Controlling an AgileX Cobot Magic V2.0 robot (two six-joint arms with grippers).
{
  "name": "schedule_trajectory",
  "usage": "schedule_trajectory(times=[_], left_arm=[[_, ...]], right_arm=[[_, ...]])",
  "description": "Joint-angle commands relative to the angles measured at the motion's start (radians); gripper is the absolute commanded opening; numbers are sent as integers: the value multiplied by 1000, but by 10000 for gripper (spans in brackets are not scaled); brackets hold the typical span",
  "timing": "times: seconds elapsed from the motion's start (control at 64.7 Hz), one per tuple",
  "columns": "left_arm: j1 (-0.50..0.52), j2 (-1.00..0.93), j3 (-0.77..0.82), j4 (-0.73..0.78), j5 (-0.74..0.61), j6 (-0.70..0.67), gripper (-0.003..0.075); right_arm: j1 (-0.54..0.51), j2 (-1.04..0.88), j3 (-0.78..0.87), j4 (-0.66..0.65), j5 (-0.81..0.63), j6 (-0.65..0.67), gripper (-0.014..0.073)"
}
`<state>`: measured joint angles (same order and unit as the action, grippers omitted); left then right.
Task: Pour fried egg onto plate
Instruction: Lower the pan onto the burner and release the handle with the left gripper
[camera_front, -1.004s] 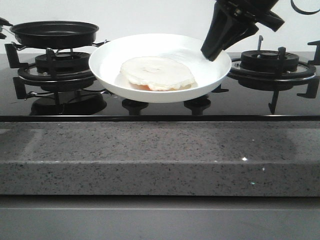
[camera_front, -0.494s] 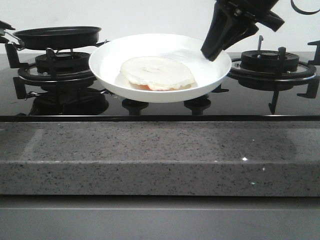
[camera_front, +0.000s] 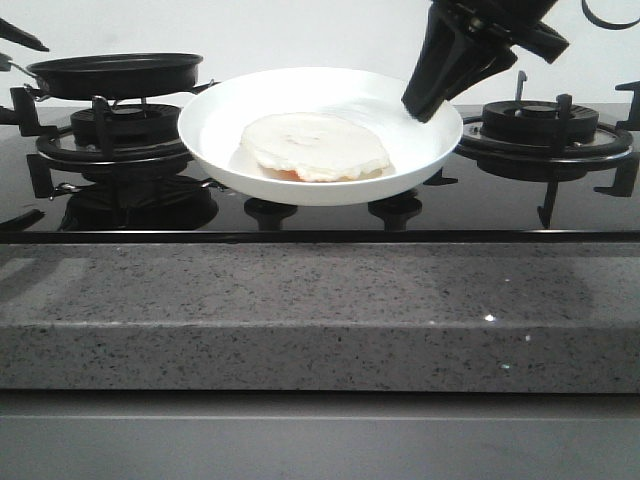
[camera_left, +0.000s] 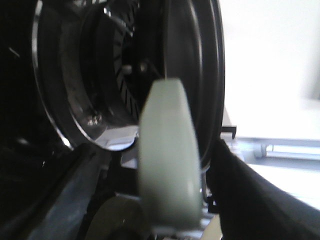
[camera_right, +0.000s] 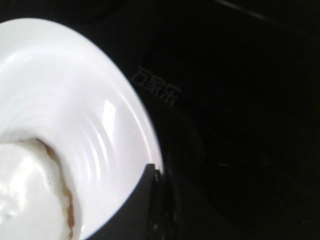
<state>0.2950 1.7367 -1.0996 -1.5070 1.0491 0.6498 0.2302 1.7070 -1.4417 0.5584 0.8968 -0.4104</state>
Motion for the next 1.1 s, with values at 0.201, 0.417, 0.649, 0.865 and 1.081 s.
schedule_trajectory(times=[0.201, 0.417, 0.649, 0.865, 1.081], left_arm=[[7, -55, -27, 30, 113, 14, 400], [7, -71, -27, 56, 147, 14, 147], [7, -81, -27, 59, 180, 19, -19], [7, -131, -27, 85, 178, 36, -20], [5, -277, -27, 322, 36, 37, -20]], right_arm=[[-2, -56, -29, 49, -31, -2, -67], [-2, -56, -29, 49, -31, -2, -67], [-2, -56, -29, 49, -31, -2, -67], [-2, -56, -29, 49, -31, -2, -67], [-2, -56, -29, 49, -31, -2, -67]])
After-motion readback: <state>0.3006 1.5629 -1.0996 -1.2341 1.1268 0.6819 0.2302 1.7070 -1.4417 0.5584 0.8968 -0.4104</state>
